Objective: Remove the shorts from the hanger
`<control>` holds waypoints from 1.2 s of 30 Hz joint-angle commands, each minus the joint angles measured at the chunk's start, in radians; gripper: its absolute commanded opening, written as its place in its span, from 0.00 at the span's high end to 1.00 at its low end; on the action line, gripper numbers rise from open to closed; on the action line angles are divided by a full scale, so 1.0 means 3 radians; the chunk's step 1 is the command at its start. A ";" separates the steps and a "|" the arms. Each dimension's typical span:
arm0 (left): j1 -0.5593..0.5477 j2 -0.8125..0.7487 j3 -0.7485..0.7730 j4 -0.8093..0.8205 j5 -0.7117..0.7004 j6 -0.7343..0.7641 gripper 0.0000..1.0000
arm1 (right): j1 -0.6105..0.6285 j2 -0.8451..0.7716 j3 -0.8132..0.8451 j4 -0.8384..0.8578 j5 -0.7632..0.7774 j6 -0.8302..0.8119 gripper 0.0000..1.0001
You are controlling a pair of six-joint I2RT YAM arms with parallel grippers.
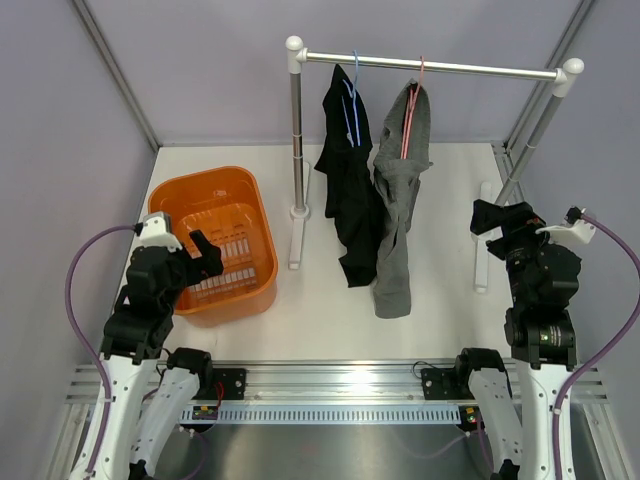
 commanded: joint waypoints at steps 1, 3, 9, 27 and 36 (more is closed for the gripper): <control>-0.0007 -0.0036 -0.0030 0.0175 0.0113 0.0046 0.01 | -0.0007 0.0016 0.0137 0.0027 -0.0017 -0.0052 0.00; -0.0007 -0.0041 -0.0030 0.0175 0.0128 0.0057 0.01 | -0.0007 0.0021 0.0173 0.0007 -0.0006 -0.0088 0.00; -0.0007 -0.0077 -0.0035 0.0185 0.0174 0.0067 0.01 | -0.0002 0.0159 0.0459 -0.0167 0.0101 -0.0323 0.01; -0.0007 -0.0123 -0.0046 0.0211 0.0261 0.0093 0.01 | 0.0728 0.2071 0.2586 -0.0596 -0.0248 -0.0997 0.05; -0.0007 -0.0164 -0.0051 0.0221 0.0302 0.0108 0.01 | 0.1522 0.2598 0.3139 -0.0781 0.0878 -0.1341 0.05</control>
